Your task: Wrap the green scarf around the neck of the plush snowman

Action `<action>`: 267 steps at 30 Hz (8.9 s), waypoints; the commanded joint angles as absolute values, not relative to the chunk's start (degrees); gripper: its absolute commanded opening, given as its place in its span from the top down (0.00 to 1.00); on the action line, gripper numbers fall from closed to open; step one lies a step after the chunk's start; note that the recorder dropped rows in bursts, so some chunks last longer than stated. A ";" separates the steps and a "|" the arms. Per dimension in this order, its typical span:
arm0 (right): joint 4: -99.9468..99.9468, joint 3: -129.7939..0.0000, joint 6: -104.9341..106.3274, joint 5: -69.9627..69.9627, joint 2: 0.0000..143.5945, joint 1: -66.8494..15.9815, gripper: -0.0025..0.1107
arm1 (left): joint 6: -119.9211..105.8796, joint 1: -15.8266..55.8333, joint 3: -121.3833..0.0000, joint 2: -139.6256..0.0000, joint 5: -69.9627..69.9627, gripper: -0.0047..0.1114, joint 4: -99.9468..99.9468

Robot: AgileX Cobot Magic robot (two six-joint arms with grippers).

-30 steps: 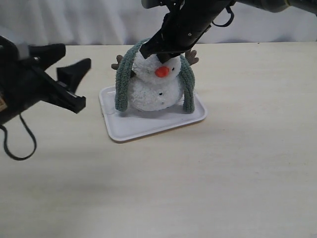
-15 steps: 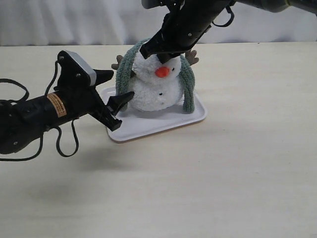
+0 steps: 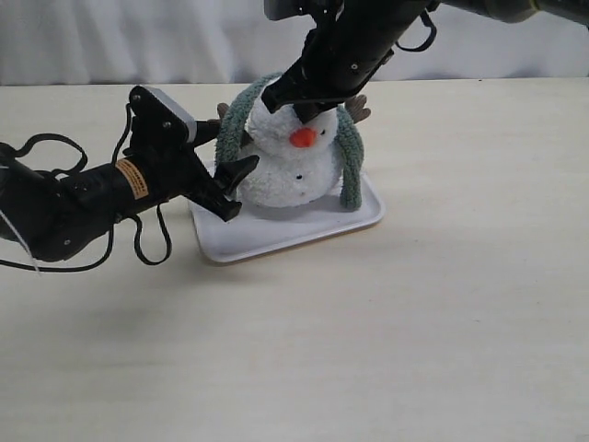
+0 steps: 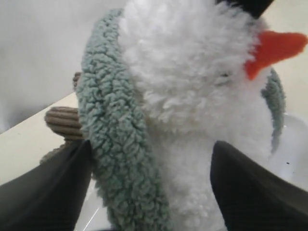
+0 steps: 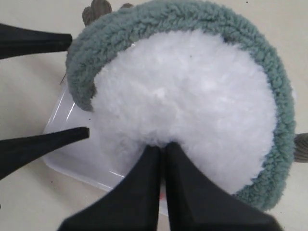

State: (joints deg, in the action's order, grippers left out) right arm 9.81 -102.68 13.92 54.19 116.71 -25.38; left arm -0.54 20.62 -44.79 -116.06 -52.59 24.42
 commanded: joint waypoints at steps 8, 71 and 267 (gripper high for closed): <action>8.68 -102.43 13.62 55.68 116.60 -25.47 0.94 | 1.71 21.05 -47.17 -118.42 -47.43 0.42 24.94; 7.99 -102.62 14.12 58.71 113.87 -25.47 0.51 | 36.20 27.92 -51.08 -111.51 -24.13 0.96 51.82; 11.01 -89.89 15.14 25.81 112.29 -25.52 0.94 | 74.62 7.36 -55.46 -104.95 -28.66 0.61 93.41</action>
